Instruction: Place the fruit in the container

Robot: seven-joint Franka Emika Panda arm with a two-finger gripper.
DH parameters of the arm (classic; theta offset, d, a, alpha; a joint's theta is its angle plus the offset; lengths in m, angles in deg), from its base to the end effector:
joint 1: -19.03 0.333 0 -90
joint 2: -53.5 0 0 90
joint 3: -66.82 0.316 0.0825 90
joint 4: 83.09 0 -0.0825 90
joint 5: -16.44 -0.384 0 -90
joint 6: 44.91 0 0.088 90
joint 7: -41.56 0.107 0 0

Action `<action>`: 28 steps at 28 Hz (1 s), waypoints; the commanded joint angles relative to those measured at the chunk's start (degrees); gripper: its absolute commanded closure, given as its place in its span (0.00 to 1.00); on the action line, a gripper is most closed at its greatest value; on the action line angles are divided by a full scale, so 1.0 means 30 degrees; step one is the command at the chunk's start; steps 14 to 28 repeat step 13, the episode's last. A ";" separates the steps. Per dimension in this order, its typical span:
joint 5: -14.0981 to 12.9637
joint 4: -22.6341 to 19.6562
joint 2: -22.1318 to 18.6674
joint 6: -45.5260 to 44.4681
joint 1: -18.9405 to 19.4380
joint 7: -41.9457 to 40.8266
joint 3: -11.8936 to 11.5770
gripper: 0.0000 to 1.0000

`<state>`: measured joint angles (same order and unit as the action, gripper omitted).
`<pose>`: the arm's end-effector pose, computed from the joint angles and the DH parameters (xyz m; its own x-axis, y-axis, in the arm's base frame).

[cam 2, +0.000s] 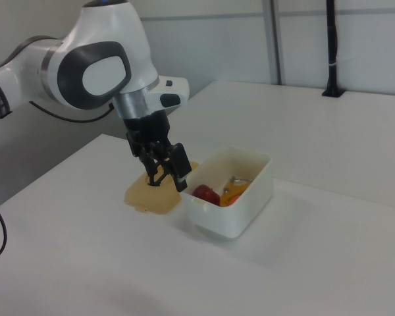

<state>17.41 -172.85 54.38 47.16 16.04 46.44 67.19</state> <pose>0.5622 -0.0275 0.6211 0.9912 -0.1299 0.0263 -0.1303 -0.9914 0.0146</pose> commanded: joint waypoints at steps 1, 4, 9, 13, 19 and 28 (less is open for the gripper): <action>0.0115 -0.0078 -0.0323 -0.0546 0.0002 -0.0632 -0.0214 0.00; 0.0086 -0.0078 -0.0323 -0.0575 0.0002 -0.0632 -0.0214 0.00; -0.0032 -0.0078 -0.0323 -0.0604 -0.0027 -0.0632 -0.0301 0.00; -0.0032 -0.0078 -0.0323 -0.0604 0.0002 -0.0603 -0.0302 0.00; -0.0032 -0.0078 -0.0323 -0.0604 0.0002 -0.0603 -0.0302 0.00; -0.0032 -0.0078 -0.0323 -0.0604 0.0002 -0.0603 -0.0302 0.00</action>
